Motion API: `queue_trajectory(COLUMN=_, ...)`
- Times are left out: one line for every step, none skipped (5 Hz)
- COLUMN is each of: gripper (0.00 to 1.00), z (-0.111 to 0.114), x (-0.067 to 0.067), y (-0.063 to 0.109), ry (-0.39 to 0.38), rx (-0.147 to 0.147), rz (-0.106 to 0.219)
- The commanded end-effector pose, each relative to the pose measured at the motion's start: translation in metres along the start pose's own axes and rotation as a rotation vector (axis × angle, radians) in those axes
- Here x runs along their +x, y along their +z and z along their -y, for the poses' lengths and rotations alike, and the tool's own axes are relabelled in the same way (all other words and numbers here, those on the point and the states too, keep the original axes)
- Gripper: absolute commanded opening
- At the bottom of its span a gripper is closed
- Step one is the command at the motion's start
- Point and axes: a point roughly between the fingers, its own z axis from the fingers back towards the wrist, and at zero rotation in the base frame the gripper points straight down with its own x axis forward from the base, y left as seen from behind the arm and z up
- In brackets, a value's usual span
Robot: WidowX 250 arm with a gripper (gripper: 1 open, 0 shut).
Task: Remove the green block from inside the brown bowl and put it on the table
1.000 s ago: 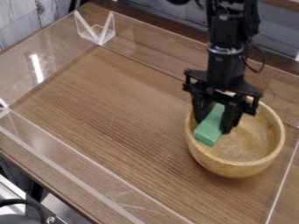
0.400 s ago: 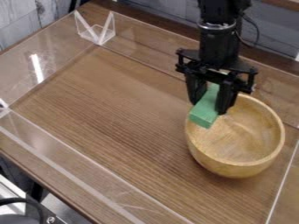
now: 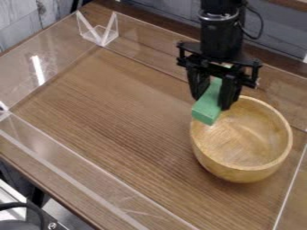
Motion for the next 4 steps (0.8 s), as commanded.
queue_trajectory(gripper=0.0, z=-0.0026, x=0.0001, y=0.0199, ry=-0.007, rx=0.004, rz=0.073)
queue_trajectory(gripper=0.0, z=-0.004, x=-0.0037, y=0.0221, ry=-0.008, rx=0.01, rz=0.081)
queue_trajectory(gripper=0.0, z=-0.0061, x=-0.0072, y=0.0253, ry=-0.007, rx=0.017, rz=0.085)
queue_trajectory(gripper=0.0, z=-0.0074, x=-0.0097, y=0.0282, ry=-0.006, rx=0.021, rz=0.086)
